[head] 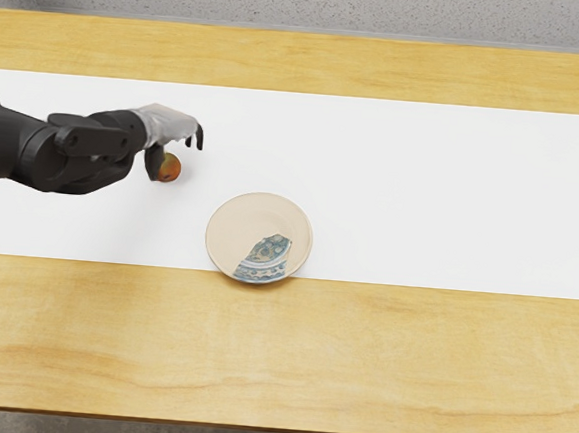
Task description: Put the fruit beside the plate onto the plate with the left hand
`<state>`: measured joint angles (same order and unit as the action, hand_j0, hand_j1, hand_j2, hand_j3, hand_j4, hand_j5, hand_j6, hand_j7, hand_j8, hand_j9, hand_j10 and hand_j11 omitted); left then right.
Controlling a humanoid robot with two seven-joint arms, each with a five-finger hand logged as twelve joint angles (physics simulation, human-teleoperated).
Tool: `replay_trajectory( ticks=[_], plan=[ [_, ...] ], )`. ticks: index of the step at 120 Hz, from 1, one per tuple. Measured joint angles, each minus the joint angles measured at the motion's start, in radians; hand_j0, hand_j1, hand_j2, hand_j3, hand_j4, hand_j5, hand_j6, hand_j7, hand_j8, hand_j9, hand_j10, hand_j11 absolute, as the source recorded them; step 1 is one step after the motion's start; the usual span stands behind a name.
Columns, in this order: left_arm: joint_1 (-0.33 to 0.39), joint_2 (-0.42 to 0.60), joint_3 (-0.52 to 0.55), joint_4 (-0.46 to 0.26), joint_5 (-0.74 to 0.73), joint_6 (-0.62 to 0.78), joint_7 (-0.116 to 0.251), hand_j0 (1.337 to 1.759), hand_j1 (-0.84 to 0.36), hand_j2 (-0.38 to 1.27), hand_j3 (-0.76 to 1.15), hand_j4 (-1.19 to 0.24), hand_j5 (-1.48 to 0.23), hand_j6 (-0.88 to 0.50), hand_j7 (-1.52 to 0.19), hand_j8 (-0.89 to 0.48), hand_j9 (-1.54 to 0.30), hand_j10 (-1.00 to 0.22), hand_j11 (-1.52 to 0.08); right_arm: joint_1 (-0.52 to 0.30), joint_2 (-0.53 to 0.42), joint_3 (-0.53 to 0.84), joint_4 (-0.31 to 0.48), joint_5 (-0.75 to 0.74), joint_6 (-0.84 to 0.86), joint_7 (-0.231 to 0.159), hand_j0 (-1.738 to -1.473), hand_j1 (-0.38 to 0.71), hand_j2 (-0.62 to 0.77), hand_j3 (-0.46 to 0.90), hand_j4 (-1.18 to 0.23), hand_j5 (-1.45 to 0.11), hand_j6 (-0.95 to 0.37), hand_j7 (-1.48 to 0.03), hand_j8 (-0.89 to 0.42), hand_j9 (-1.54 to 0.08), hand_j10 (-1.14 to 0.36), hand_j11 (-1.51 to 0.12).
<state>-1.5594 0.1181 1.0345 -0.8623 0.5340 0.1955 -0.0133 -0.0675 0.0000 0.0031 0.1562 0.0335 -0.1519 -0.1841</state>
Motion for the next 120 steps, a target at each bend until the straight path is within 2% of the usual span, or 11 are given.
replay_trajectory(
  ticks=[13,31,82,83,86,111,120],
  plan=[
    [0.054,-0.002,-0.003,0.04,0.0,0.003,-0.005,1.658,-0.15,0.08,0.0,-0.42,-0.54,-0.42,-0.54,-0.42,-0.54,-0.42,-0.54,0.0,0.0,0.0,0.0,0.0,0.0,0.0,-1.658,-0.35,0.0,0.0,0.0,0.0,0.0,0.0,0.0,0.0,0.0,0.0],
    [0.065,-0.025,-0.011,0.081,0.0,0.005,-0.008,1.658,-0.15,0.12,0.0,-0.43,-0.56,-0.43,-0.56,-0.43,-0.56,-0.43,-0.56,0.0,0.0,0.0,0.0,0.0,0.0,0.0,-1.658,-0.35,0.0,0.0,0.0,0.0,0.0,0.0,0.0,0.0,0.0,0.0],
    [0.081,-0.031,-0.015,0.094,-0.001,0.009,-0.01,1.658,-0.23,0.15,0.0,-0.5,-0.65,-0.5,-0.65,-0.52,-0.65,-0.5,-0.65,0.0,0.0,0.0,0.0,0.0,0.0,0.0,-1.658,-0.35,0.0,0.0,0.0,0.0,0.0,0.0,0.0,0.0,0.0,0.0],
    [0.084,-0.031,-0.015,0.094,-0.001,0.009,-0.009,1.663,-0.24,0.11,0.11,-0.51,-0.65,-0.5,-0.63,-0.53,-0.65,-0.51,-0.65,0.0,0.0,0.0,0.0,0.0,0.0,0.0,-1.658,-0.35,0.0,0.0,0.0,0.0,0.0,0.0,0.0,0.0,0.0,0.0],
    [0.087,-0.031,-0.015,0.095,-0.001,0.011,-0.009,1.665,-0.26,0.04,0.27,-0.51,-0.62,-0.43,-0.74,-0.5,-0.66,-0.52,-0.66,0.0,0.0,0.0,0.0,0.0,0.0,0.0,-1.658,-0.35,0.0,0.0,0.0,0.0,0.0,0.0,0.0,0.0,0.0,0.0],
    [0.085,-0.032,-0.017,0.095,-0.001,0.009,-0.008,1.668,-0.3,0.16,0.22,-0.57,-0.72,-0.48,-0.7,-0.45,-0.75,-0.59,-0.75,0.0,0.0,0.0,0.0,0.0,0.0,0.0,-1.658,-0.35,0.0,0.0,0.0,0.0,0.0,0.0,0.0,0.0,0.0,0.0],
    [0.081,-0.032,-0.018,0.094,-0.002,0.008,-0.009,1.658,-0.31,0.24,0.13,-0.59,-0.76,-0.52,-0.75,-0.44,-0.78,-0.61,-0.78,0.0,0.0,0.0,0.0,0.0,0.0,0.0,-1.658,-0.35,0.0,0.0,0.0,0.0,0.0,0.0,0.0,0.0,0.0,0.0]
  ],
)
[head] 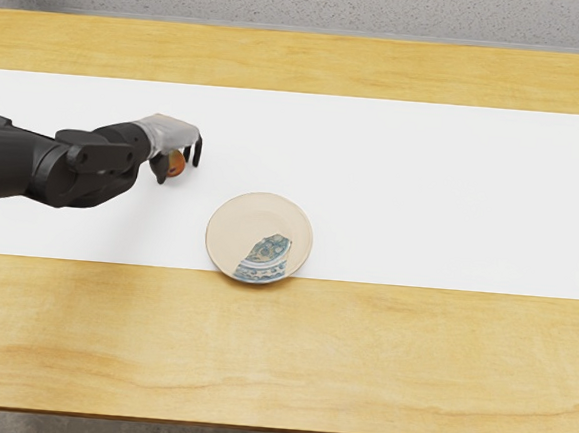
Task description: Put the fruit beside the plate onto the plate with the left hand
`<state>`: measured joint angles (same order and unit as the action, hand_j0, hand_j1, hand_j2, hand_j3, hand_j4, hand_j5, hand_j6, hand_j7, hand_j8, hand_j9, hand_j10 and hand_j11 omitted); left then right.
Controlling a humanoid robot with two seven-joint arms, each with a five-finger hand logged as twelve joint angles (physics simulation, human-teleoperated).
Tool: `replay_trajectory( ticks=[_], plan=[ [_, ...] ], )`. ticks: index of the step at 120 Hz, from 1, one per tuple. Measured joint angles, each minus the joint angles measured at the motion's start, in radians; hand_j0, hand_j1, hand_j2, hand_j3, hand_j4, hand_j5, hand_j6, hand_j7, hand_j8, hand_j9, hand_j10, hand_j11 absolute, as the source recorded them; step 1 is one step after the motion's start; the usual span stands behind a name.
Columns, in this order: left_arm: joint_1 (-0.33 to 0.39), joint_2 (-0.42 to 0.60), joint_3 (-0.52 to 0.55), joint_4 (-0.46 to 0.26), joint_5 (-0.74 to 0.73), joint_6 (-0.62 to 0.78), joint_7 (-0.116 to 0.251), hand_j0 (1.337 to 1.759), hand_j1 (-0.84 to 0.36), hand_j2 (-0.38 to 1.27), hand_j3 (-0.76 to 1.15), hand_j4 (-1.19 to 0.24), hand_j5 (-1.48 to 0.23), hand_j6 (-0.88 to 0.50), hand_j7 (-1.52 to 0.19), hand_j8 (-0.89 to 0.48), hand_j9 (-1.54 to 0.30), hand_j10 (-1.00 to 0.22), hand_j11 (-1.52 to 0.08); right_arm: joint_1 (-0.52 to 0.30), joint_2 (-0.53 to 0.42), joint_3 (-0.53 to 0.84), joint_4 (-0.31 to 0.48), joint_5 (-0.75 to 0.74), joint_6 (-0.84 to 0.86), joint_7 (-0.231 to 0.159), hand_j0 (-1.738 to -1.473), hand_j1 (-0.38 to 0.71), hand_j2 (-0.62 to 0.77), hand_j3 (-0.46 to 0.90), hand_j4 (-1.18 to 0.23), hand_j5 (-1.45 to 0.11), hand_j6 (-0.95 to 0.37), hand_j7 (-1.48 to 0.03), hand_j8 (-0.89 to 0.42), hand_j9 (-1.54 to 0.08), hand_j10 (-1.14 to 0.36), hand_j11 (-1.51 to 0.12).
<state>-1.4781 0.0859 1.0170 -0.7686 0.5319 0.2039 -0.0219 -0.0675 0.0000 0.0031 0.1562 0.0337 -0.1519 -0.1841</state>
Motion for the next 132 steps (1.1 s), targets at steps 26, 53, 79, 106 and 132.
replay_trajectory(
  ticks=[26,53,79,106,132],
  plan=[
    [-0.003,0.002,-0.008,-0.001,-0.001,-0.002,-0.001,1.657,-0.34,0.31,0.04,-0.63,-0.85,-0.47,-0.84,-0.41,-0.84,-0.63,-0.84,0.0,0.0,0.0,0.0,0.0,0.0,0.0,-1.658,-0.35,0.0,0.0,0.0,0.0,0.0,0.0,0.0,0.0,0.0,0.0],
    [-0.026,0.01,-0.034,0.001,-0.001,-0.001,-0.006,1.656,-0.3,0.27,0.01,-0.66,-0.9,-0.47,-0.89,-0.41,-0.89,-0.64,-0.89,0.0,0.0,0.0,0.0,0.0,0.0,0.0,-1.658,-0.35,0.0,0.0,0.0,0.0,0.0,0.0,0.0,0.0,0.0,0.0],
    [-0.024,0.019,-0.125,-0.001,-0.001,-0.001,-0.181,1.655,-0.27,0.23,0.01,-0.67,-0.95,-0.46,-0.94,-0.4,-0.93,-0.64,-0.93,0.0,0.0,0.0,0.0,0.0,0.0,0.0,-1.658,-0.35,0.0,0.0,0.0,0.0,0.0,0.0,0.0,0.0,0.0,0.0],
    [-0.016,0.055,-0.156,-0.009,0.0,-0.002,-0.417,1.654,-0.26,0.23,0.0,-0.69,-1.01,-0.46,-0.99,-0.38,-0.99,-0.64,-0.98,0.0,0.0,0.0,0.0,0.0,0.0,0.0,-1.658,-0.35,0.0,0.0,0.0,0.0,0.0,0.0,0.0,0.0,0.0,0.0],
    [-0.019,0.135,-0.167,-0.08,0.001,0.06,-0.567,1.654,-0.25,0.2,0.0,-0.7,-1.05,-0.44,-1.02,-0.38,-1.03,-0.62,-1.01,0.0,0.0,0.0,0.0,0.0,0.0,0.0,-1.658,-0.35,0.0,0.0,0.0,0.0,0.0,0.0,0.0,0.0,0.0,0.0]
  ],
)
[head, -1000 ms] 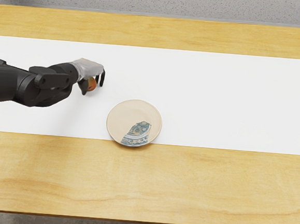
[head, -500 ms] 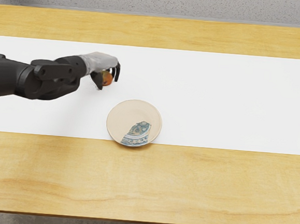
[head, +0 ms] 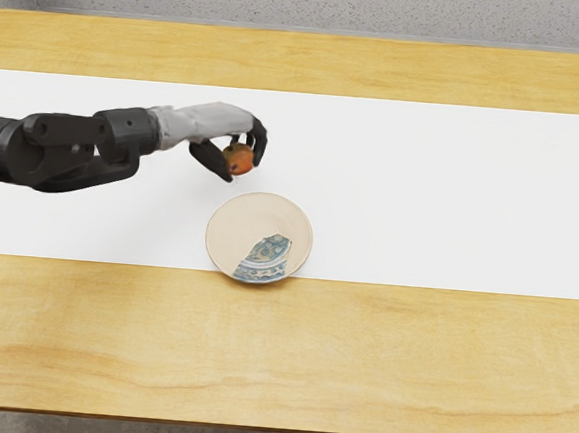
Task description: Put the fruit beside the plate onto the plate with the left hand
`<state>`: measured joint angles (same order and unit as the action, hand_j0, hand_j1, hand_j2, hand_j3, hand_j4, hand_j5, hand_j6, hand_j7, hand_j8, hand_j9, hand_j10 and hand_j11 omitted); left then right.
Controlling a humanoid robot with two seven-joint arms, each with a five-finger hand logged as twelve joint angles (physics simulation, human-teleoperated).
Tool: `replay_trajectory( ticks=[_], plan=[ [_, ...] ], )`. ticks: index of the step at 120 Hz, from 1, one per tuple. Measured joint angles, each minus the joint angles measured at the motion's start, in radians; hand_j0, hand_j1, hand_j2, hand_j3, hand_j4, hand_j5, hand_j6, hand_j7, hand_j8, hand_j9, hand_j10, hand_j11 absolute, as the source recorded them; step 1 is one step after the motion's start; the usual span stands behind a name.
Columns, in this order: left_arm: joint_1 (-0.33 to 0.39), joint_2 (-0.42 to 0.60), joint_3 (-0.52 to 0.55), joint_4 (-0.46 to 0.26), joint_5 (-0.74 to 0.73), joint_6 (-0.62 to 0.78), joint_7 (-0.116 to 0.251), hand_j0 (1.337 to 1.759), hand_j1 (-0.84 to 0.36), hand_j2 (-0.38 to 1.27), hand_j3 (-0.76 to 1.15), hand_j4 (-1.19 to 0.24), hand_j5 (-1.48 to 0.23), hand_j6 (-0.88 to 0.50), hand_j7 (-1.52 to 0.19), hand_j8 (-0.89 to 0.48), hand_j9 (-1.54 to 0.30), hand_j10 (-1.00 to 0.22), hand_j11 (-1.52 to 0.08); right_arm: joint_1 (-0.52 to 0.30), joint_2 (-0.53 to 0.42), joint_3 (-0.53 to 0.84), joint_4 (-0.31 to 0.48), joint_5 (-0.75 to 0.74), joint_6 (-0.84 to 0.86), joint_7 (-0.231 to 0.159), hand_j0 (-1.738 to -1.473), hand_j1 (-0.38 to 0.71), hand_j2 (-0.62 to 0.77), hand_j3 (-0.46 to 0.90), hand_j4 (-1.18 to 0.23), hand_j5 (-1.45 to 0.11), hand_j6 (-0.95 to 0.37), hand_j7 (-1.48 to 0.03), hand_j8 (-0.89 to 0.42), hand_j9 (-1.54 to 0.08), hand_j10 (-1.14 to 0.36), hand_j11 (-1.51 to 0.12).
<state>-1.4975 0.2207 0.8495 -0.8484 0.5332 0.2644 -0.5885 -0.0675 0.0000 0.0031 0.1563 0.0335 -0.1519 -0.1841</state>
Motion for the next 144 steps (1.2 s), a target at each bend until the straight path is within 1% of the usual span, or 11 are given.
replay_trajectory(
  ticks=[6,13,32,47,52,58,64,78,105,134,144],
  plan=[
    [-0.025,0.014,0.0,-0.042,0.001,0.01,-0.009,1.653,-0.24,0.18,0.0,-0.71,-1.06,-0.43,-1.03,-0.38,-1.03,-0.62,-1.02,0.0,0.0,0.0,0.0,0.0,0.0,0.0,-1.658,-0.35,0.0,0.0,0.0,0.0,0.0,0.0,0.0,0.0,0.0,0.0],
    [-0.042,0.019,0.0,-0.102,0.002,0.017,-0.015,1.654,-0.28,0.29,0.0,-0.71,-1.06,-0.42,-1.03,-0.37,-1.03,-0.62,-1.02,0.0,0.0,0.0,0.0,0.0,0.0,0.0,-1.658,-0.35,0.0,0.0,0.0,0.0,0.0,0.0,0.0,0.0,0.0,0.0],
    [-0.085,0.071,0.004,-0.267,0.005,0.024,-0.021,1.656,-0.33,0.43,0.0,-0.72,-1.07,-0.43,-1.02,-0.38,-1.02,-0.63,-1.02,0.0,0.0,0.0,0.0,0.0,0.0,0.0,-1.658,-0.35,0.0,0.0,0.0,0.0,0.0,0.0,0.0,0.0,0.0,0.0],
    [-0.078,0.07,0.008,-0.33,0.016,0.023,-0.022,1.657,-0.37,0.57,0.0,-0.7,-1.06,-0.43,-1.01,-0.38,-1.0,-0.64,-1.0,0.0,0.0,0.0,0.0,0.0,0.0,0.0,-1.658,-0.35,0.0,0.0,0.0,0.0,0.0,0.0,0.0,0.0,0.0,0.0],
    [-0.077,0.075,0.004,-0.337,0.015,0.024,-0.022,1.657,-0.34,0.51,0.0,-0.66,-0.98,-0.43,-0.94,-0.4,-0.93,-0.61,-0.93,0.0,0.0,0.0,0.0,0.0,0.0,0.0,-1.658,-0.35,0.0,0.0,0.0,0.0,0.0,0.0,0.0,0.0,0.0,0.0],
    [-0.067,0.096,-0.012,-0.342,0.012,0.026,-0.022,1.657,-0.25,0.41,0.0,-0.57,-0.83,-0.38,-0.79,-0.36,-0.79,-0.52,-0.79,0.0,0.0,0.0,0.0,0.0,0.0,0.0,-1.658,-0.35,0.0,0.0,0.0,0.0,0.0,0.0,0.0,0.0,0.0,0.0],
    [-0.032,0.116,-0.045,-0.342,0.01,0.027,-0.022,1.658,-0.13,0.33,0.0,-0.45,-0.66,-0.31,-0.64,-0.29,-0.63,-0.42,-0.63,0.0,0.0,0.0,0.0,0.0,0.0,0.0,-1.658,-0.35,0.0,0.0,0.0,0.0,0.0,0.0,0.0,0.0,0.0,0.0],
    [-0.032,0.154,-0.1,-0.343,0.007,0.028,-0.022,1.658,0.07,0.19,0.0,-0.27,-0.39,-0.19,-0.37,-0.18,-0.37,-0.25,-0.37,0.0,0.0,0.0,0.0,0.0,0.0,0.0,-1.658,-0.35,0.0,0.0,0.0,0.0,0.0,0.0,0.0,0.0,0.0,0.0],
    [-0.004,0.345,-0.261,-0.334,-0.01,0.025,-0.022,1.658,0.24,0.07,0.0,-0.1,-0.14,-0.08,-0.14,-0.07,-0.14,-0.09,-0.14,0.0,0.0,0.0,0.0,0.0,0.0,0.0,-1.658,-0.35,0.0,0.0,0.0,0.0,0.0,0.0,0.0,0.0,0.0,0.0],
    [0.127,0.367,-0.316,-0.104,-0.016,0.023,-0.022,1.658,0.3,0.02,0.0,-0.05,-0.06,-0.04,-0.06,-0.04,-0.06,-0.04,-0.06,0.0,0.0,0.0,0.0,0.0,0.0,0.0,-1.658,-0.35,0.0,0.0,0.0,0.0,0.0,0.0,0.0,0.0,0.0,0.0],
    [0.151,0.41,-0.321,-0.056,-0.017,0.022,-0.022,1.658,0.31,0.02,0.0,-0.04,-0.05,-0.03,-0.05,-0.03,-0.05,-0.04,-0.05,0.0,0.0,0.0,0.0,0.0,0.0,0.0,-1.658,-0.35,0.0,0.0,0.0,0.0,0.0,0.0,0.0,0.0,0.0,0.0]
  ],
)
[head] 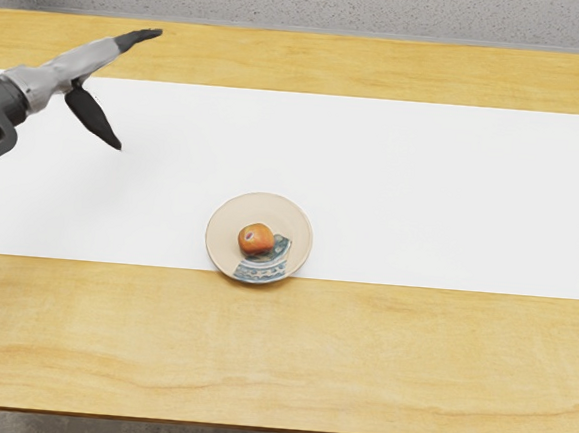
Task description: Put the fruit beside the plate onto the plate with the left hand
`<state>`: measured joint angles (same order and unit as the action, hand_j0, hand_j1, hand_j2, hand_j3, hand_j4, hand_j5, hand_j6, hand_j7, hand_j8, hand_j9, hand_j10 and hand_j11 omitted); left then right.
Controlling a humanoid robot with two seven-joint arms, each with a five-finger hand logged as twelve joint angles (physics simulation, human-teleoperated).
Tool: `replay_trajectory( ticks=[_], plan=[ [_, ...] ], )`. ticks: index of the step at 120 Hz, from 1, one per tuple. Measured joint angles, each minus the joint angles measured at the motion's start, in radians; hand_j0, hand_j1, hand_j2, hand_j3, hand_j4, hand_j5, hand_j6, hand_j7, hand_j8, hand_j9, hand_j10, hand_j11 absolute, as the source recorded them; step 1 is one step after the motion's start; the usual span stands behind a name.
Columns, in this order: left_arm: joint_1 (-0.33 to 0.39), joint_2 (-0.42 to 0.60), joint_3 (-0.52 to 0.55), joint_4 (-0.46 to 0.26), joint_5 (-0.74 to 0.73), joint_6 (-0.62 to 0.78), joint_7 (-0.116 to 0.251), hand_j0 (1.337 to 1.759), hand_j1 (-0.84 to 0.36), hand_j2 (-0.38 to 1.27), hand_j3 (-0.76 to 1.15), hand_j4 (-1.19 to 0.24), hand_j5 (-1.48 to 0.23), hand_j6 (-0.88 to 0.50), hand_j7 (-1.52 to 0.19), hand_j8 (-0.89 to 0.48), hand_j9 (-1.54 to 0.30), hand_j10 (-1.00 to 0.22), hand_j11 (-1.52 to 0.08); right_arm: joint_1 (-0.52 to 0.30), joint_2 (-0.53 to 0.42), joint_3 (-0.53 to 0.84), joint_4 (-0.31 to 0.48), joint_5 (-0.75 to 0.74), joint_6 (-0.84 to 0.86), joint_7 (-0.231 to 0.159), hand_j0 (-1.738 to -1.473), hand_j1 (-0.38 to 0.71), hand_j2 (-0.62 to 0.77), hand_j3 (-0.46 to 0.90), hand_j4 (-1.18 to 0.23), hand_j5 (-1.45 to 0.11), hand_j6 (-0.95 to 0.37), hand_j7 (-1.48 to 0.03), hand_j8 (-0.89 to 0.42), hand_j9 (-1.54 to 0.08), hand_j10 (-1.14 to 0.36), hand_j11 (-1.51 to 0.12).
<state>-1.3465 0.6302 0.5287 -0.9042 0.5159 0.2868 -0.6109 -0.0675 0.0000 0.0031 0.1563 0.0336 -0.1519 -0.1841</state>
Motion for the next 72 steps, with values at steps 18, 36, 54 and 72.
replay_trajectory(
  ticks=[18,36,54,72],
  plan=[
    [0.142,0.059,-0.114,0.029,-0.018,-0.019,0.0,1.658,0.32,0.01,0.0,-0.03,-0.04,-0.03,-0.03,-0.03,-0.03,-0.03,-0.03,0.0,0.0,0.0,0.0,0.0,0.0,0.0,-1.658,-0.35,0.0,0.0,0.0,0.0,0.0,0.0,0.0,0.0,0.0,0.0],
    [0.25,0.092,-0.267,0.034,-0.023,-0.084,0.0,1.658,0.33,0.01,0.0,-0.02,-0.03,-0.02,-0.03,-0.02,-0.03,-0.02,-0.03,0.0,0.0,0.0,0.0,0.0,0.0,0.0,-1.658,-0.35,0.0,0.0,0.0,0.0,0.0,0.0,0.0,0.0,0.0,0.0],
    [0.293,0.095,-0.357,0.037,-0.024,-0.144,0.0,1.658,0.33,0.01,0.0,-0.02,-0.03,-0.02,-0.03,-0.02,-0.03,-0.02,-0.03,0.0,0.0,0.0,0.0,0.0,0.0,0.0,-1.658,-0.35,0.0,0.0,0.0,0.0,0.0,0.0,0.0,0.0,0.0,0.0],
    [0.308,0.095,-0.379,0.042,-0.023,-0.173,0.0,1.658,0.33,0.01,0.0,-0.02,-0.02,-0.02,-0.02,-0.02,-0.02,-0.02,-0.02,0.0,0.0,0.0,0.0,0.0,0.0,0.0,-1.658,-0.35,0.0,0.0,0.0,0.0,0.0,0.0,0.0,0.0,0.0,0.0]
  ],
)
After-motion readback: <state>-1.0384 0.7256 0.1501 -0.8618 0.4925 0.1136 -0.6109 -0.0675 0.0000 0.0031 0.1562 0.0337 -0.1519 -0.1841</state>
